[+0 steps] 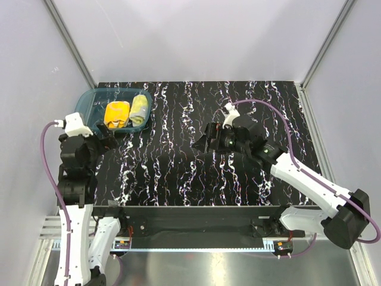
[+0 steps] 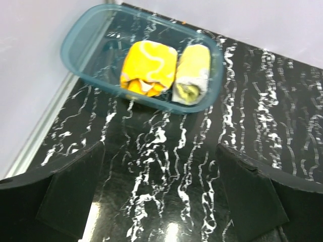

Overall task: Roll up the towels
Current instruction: Place the rolled towel into the container

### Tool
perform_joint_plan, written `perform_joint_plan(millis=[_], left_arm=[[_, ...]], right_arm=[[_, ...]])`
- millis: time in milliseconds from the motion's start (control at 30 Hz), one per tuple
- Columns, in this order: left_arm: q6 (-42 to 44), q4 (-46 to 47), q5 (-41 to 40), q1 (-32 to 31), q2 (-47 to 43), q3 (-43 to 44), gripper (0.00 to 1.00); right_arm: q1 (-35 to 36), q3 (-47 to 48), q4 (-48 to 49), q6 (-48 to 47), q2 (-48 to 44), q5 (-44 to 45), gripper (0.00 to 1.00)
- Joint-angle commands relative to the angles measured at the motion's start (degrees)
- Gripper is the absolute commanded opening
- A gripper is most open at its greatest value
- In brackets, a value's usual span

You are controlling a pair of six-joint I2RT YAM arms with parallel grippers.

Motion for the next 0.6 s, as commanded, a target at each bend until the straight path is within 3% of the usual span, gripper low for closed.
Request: perform_joint_plan(millis=[0, 567], left_arm=[[1.61, 1.52, -5.19, -0.69, 0.28, -0.72, 0.99], [1.44, 3.81, -4.66, -0.96, 0.46, -4.76, 0.99]], right_arm=[[0.67, 3.54, 1.54, 0.12, 1.20, 1.31, 1.00], [1.02, 4.16, 2.94, -3.05, 1.29, 2.98, 1.00]])
